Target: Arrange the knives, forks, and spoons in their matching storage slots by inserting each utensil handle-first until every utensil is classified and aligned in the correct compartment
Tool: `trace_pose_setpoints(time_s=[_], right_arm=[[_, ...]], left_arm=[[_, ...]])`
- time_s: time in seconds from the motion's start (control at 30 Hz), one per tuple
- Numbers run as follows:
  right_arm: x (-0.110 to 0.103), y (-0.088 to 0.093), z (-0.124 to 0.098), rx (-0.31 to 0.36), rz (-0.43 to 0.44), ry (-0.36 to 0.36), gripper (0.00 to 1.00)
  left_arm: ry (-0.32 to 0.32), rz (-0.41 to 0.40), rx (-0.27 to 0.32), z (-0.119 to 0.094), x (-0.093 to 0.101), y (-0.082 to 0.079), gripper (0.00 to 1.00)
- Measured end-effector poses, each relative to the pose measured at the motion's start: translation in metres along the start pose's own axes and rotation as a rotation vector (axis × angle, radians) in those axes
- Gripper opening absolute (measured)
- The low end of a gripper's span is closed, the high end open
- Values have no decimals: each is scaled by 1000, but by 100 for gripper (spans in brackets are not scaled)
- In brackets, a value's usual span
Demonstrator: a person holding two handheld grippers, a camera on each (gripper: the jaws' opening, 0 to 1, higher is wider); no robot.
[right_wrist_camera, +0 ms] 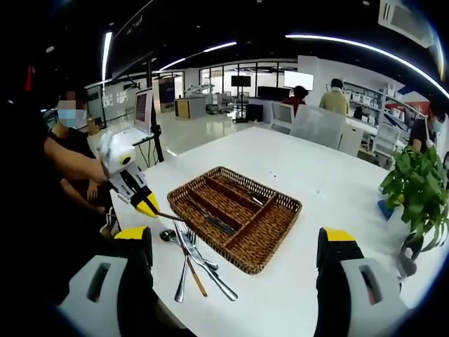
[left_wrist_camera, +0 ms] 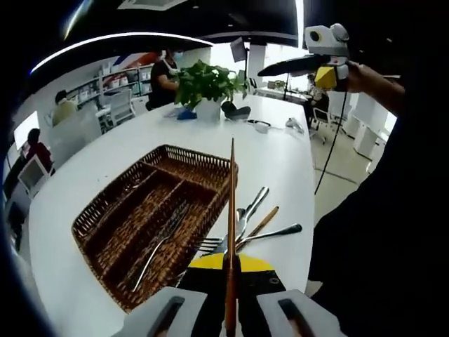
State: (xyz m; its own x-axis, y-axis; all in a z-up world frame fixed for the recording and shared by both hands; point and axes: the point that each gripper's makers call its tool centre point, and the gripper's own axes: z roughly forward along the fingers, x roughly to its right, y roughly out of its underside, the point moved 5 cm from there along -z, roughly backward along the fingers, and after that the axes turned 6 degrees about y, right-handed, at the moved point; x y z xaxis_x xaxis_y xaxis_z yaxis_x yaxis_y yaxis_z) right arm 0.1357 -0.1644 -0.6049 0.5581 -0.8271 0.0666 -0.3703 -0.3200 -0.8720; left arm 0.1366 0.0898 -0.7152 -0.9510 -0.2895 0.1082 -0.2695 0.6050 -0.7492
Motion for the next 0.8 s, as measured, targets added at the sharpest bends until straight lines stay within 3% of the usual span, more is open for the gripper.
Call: trace_pose_setpoints(time_s=[0.27, 0.4, 0.5, 0.6, 0.67, 0.8], right_arm=[[-2, -1, 4, -1, -7, -12, 99], [-9, -4, 11, 1, -13, -29, 99], [-15, -7, 15, 8, -19, -44, 99], [-21, -12, 21, 28, 4, -65, 95], [-36, -16, 31, 34, 28, -124, 92], [-59, -23, 45, 48, -1, -176, 86]], left_arm=[[-22, 8, 77, -9, -10, -34, 2], [-16, -72, 193, -18, -16, -57, 2], [-22, -60, 204, -24, -20, -68, 2], [1, -123, 291, -29, -19, -85, 2], [28, -157, 355, -31, -18, -98, 2], [60, -203, 441, -35, -15, -117, 2]])
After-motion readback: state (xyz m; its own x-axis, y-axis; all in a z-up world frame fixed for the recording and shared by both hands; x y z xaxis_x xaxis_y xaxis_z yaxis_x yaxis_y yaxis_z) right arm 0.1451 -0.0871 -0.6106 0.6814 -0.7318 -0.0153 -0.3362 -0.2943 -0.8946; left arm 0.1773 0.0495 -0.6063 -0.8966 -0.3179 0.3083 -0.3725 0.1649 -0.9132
